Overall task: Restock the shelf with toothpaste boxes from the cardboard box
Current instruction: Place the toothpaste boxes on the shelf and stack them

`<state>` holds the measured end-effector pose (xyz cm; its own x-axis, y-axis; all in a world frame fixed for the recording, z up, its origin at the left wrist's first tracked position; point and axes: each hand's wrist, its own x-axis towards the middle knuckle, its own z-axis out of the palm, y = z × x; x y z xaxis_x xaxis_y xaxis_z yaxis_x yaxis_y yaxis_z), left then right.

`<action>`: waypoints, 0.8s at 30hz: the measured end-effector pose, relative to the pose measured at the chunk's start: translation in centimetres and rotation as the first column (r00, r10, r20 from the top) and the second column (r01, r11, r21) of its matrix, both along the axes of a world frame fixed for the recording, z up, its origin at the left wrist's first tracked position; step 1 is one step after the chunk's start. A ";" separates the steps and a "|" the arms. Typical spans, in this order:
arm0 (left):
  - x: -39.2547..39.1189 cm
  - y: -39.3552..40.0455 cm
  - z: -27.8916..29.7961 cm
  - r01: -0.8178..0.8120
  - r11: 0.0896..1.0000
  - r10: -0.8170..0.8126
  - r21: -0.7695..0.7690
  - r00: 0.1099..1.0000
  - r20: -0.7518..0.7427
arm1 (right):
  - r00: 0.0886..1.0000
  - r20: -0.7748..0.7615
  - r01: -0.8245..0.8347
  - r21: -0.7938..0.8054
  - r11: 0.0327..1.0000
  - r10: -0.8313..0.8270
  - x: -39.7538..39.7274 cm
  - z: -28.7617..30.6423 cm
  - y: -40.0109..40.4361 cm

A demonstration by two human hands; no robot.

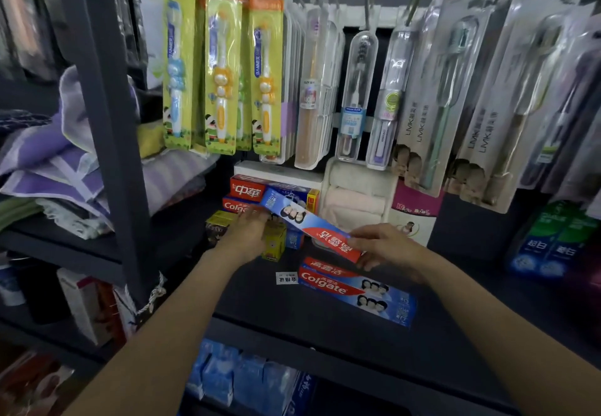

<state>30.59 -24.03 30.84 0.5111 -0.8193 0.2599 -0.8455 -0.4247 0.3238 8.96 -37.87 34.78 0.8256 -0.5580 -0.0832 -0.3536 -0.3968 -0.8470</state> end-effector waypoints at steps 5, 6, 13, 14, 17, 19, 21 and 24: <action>-0.4 -1.0 -0.9 -0.088 0.955 0.043 0.284 0.986 0.160 | 0.998 0.006 0.055 0.155 0.986 -0.056 -0.5 -0.5 -1.1; -0.5 -1.0 -0.9 -0.103 0.951 0.051 0.293 0.982 0.180 | 0.997 0.013 0.071 0.170 0.983 -0.074 -0.6 -0.6 -1.3; -0.1 -0.5 1.1 -0.148 0.840 0.038 0.522 0.976 0.216 | 0.995 0.040 0.082 0.160 0.984 -0.090 -1.1 -0.9 -0.9; -0.3 -0.4 1.4 -0.149 0.822 0.031 0.549 0.976 0.218 | 0.996 0.032 0.076 0.142 0.987 -0.082 -1.1 -0.7 -0.7; -1.0 0.5 2.5 -0.140 0.769 -0.005 0.623 0.974 0.225 | 0.997 0.030 0.061 0.130 0.990 -0.066 -0.7 -0.2 -0.3; -1.5 1.2 3.0 -0.128 0.744 -0.025 0.656 0.976 0.218 | 0.997 0.037 0.058 0.136 0.989 -0.063 -0.4 0.1 0.1; -1.7 1.7 3.1 -0.116 0.747 -0.014 0.655 0.982 0.191 | 0.997 0.036 0.056 0.153 0.987 -0.062 0.1 0.2 0.6; -1.2 2.0 2.3 -0.098 0.784 -0.008 0.613 0.986 0.167 | 0.998 0.045 0.030 0.245 0.969 -0.043 0.9 0.2 1.4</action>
<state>29.43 -21.99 33.11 0.5488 -0.8076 -0.2160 -0.8359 -0.5274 -0.1518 9.83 -36.50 34.96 0.8116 -0.5558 -0.1802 -0.3194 -0.1638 -0.9334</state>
